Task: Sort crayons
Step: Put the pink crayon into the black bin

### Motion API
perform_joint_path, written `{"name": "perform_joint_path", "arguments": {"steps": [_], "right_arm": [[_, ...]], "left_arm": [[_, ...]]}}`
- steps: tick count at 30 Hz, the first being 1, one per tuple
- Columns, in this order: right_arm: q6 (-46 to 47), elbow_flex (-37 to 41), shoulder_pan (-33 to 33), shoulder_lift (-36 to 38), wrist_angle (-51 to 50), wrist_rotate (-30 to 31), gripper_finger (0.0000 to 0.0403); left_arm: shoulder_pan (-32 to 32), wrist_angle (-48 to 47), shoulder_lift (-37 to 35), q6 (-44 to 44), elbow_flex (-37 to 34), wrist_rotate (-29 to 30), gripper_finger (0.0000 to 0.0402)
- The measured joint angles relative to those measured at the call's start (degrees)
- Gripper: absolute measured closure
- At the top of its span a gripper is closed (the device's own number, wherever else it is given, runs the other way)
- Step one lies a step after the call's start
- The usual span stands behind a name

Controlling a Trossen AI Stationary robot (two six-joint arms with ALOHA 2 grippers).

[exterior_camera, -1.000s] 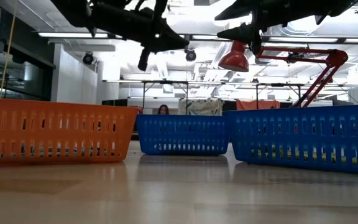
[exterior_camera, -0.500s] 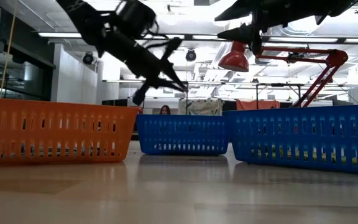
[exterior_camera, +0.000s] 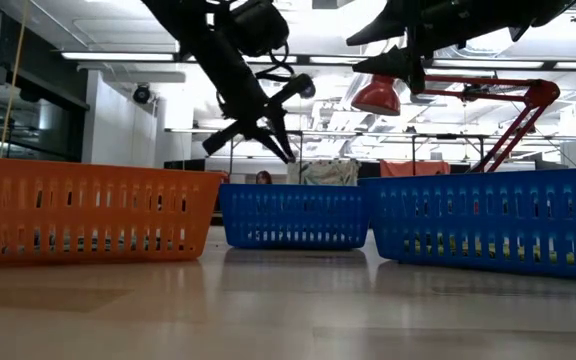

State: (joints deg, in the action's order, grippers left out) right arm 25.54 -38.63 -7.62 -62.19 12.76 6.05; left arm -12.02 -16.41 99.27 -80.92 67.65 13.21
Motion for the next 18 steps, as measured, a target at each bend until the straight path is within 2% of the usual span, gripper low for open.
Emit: {"name": "perform_joint_path", "arguments": {"steps": [6,18], "right_arm": [[0.0,0.0,0.0,0.0,-0.3,1.5,0.0193],[0.0,0.0,0.0,0.0,-3.7,1.5,0.0193]], "left_arm": [[0.1,0.5,1.3,-7.7,0.0,-0.7,0.0401],[-0.4,-0.7,6.0,-11.0,0.0,-3.7,0.0401]]}}
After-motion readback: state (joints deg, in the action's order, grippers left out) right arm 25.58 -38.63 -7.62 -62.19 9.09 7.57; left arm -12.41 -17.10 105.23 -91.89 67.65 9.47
